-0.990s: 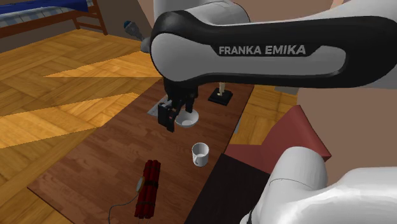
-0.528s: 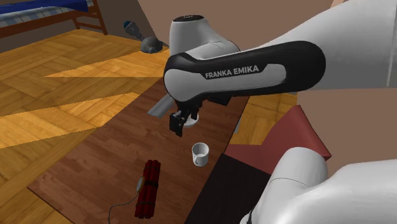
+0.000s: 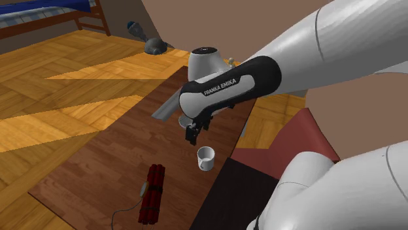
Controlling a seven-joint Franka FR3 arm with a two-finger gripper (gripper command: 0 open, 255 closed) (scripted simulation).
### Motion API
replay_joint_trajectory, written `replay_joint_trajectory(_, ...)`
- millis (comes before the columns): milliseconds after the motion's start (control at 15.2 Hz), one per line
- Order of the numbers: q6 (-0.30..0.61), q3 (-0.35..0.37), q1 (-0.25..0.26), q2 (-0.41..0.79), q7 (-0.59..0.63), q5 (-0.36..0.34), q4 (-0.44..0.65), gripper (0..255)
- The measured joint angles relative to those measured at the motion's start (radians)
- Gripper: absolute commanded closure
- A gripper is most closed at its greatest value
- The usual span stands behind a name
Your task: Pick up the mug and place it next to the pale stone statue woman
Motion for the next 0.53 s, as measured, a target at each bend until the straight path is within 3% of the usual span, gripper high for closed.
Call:
replay_joint_trajectory(330, 0.18, -0.086, 0.017, 0.199, -0.111, 0.052, 0.006, 0)
replay_joint_trajectory(528, 0.276, -0.139, 0.034, 0.329, -0.221, 0.135, 0.026, 0)
